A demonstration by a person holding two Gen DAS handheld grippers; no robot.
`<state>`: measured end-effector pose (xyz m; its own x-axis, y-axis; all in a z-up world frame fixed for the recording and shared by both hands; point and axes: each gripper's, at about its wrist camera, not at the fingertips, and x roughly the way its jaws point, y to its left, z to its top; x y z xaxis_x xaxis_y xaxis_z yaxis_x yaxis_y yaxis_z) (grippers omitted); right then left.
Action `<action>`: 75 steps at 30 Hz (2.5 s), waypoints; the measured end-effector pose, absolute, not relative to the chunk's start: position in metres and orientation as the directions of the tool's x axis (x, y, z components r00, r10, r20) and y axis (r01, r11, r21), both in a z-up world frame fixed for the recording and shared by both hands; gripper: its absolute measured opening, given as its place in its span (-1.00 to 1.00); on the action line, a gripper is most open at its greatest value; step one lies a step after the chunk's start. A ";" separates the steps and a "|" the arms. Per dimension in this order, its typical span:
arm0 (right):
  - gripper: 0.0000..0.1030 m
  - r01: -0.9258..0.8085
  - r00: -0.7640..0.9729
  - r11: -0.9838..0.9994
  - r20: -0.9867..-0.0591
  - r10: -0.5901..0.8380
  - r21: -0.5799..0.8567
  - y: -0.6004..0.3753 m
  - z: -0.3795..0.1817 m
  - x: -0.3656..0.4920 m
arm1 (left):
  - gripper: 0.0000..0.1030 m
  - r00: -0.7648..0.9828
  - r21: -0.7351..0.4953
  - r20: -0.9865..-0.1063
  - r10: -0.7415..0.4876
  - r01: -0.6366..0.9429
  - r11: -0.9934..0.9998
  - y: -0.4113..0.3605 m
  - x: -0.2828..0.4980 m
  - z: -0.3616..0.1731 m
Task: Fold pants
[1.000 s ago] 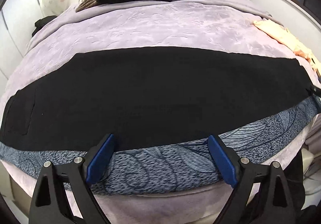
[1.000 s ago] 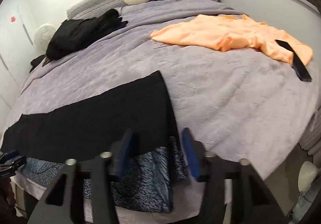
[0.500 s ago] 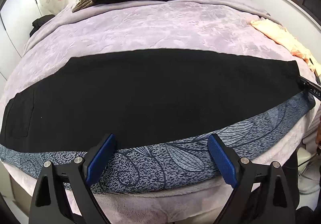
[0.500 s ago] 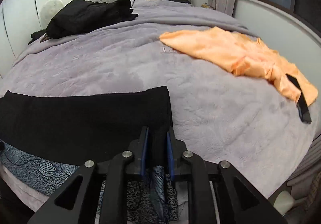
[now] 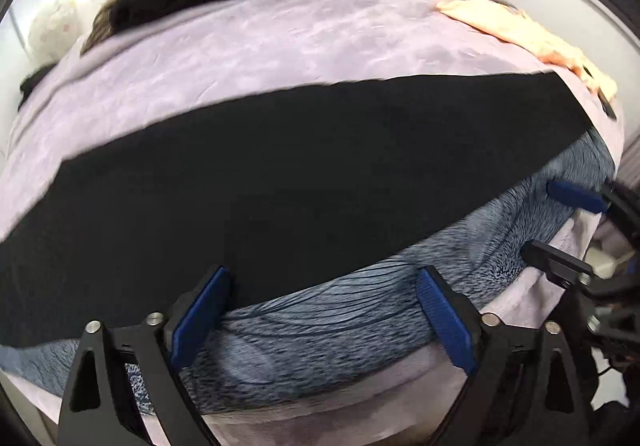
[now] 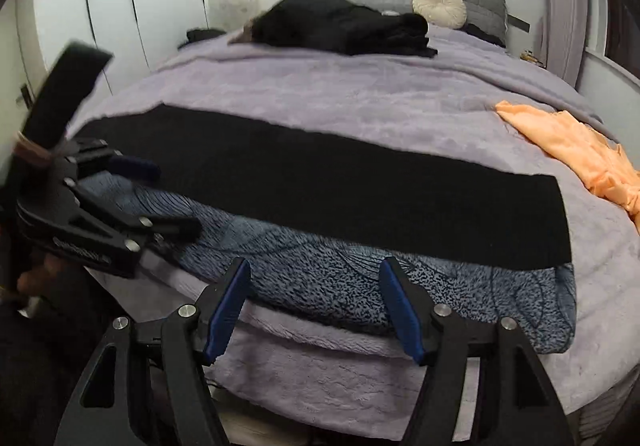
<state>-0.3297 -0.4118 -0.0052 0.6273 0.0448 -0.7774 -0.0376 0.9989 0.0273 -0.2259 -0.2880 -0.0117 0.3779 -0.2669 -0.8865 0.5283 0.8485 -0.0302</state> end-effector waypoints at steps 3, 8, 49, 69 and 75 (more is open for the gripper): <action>0.36 0.022 0.657 0.993 -0.751 0.070 0.112 -0.444 -0.008 -0.340 | 0.98 0.398 -0.054 -0.879 -0.262 0.464 0.884 -0.255 -0.218 -0.013; 0.39 0.050 0.651 0.991 -0.756 0.065 0.128 -0.455 -0.011 -0.340 | 0.98 0.433 -0.037 -0.867 -0.246 0.437 0.899 -0.242 -0.218 -0.016; 0.67 0.258 0.554 0.957 -0.791 -0.259 -0.133 -0.456 0.008 -0.211 | 0.98 0.447 0.042 -0.884 -0.135 0.363 0.931 -0.287 -0.125 -0.018; 0.71 0.049 0.619 0.998 -0.783 -0.065 -0.044 -0.347 0.022 -0.242 | 0.98 0.520 0.116 -0.854 -0.034 0.253 0.960 -0.221 -0.158 -0.008; 0.78 0.055 0.563 0.998 -0.826 -0.020 0.013 -0.351 -0.004 -0.239 | 0.99 0.521 0.106 -0.853 -0.043 0.254 0.961 -0.210 -0.161 -0.017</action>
<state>-0.2386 -0.3513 -0.0042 0.5631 -0.0203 -0.8261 0.0548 0.9984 0.0127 -0.1608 -0.2102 -0.0173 0.5207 -0.0431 -0.8527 0.2535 0.9615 0.1063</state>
